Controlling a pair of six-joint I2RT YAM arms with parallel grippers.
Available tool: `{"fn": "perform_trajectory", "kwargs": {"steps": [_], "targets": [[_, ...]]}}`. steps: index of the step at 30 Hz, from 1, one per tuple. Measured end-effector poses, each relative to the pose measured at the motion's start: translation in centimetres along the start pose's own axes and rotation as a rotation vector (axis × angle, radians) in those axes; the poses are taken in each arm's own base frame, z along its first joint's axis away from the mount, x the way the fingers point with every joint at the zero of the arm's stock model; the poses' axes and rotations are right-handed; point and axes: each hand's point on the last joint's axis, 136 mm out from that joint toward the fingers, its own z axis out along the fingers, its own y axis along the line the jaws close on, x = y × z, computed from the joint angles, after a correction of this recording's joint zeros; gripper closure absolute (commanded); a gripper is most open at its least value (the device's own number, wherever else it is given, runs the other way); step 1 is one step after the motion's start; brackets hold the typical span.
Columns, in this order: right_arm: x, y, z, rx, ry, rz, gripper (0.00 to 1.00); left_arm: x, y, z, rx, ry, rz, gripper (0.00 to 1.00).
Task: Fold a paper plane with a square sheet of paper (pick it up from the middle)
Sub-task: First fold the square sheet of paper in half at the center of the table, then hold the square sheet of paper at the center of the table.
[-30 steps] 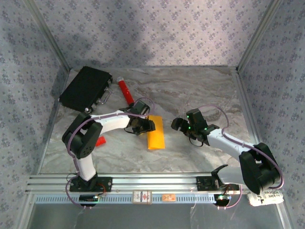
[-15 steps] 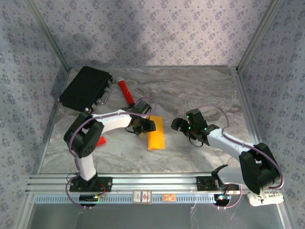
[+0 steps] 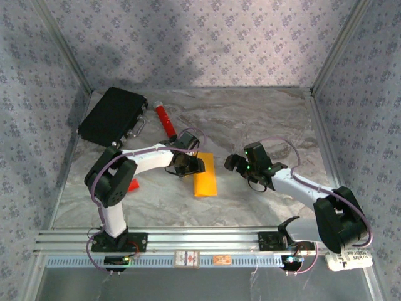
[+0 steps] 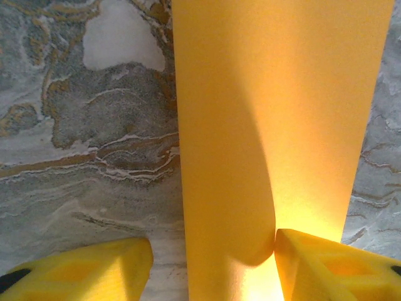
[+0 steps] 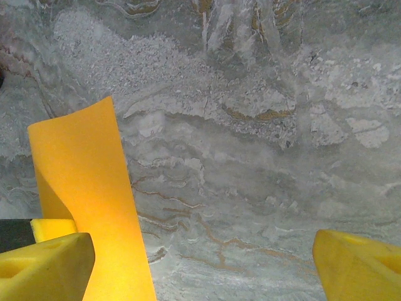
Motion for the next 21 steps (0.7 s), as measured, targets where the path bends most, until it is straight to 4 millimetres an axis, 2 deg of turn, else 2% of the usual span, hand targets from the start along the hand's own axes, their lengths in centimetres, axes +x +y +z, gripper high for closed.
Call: {"fn": "perform_trajectory", "kwargs": {"steps": [3,6,10,15,21], "targets": [[0.1,-0.1,0.2,0.003,0.004,0.001,0.12,0.0,0.0,0.0,0.0,0.0,0.0,0.42],[0.2,0.0,0.3,-0.003,0.013,-0.002,0.23,0.0,0.0,0.0,0.0,0.0,0.0,0.42],[0.7,0.7,1.1,-0.029,0.048,-0.002,0.47,0.0,0.0,0.0,-0.001,0.001,0.0,0.42],[2.0,2.7,2.7,-0.086,0.12,-0.024,0.75,0.1,0.1,0.2,-0.004,0.004,0.002,0.42],[3.0,5.6,4.4,-0.17,0.181,-0.04,1.0,0.1,0.1,0.2,-0.005,0.004,0.002,0.42]]}}
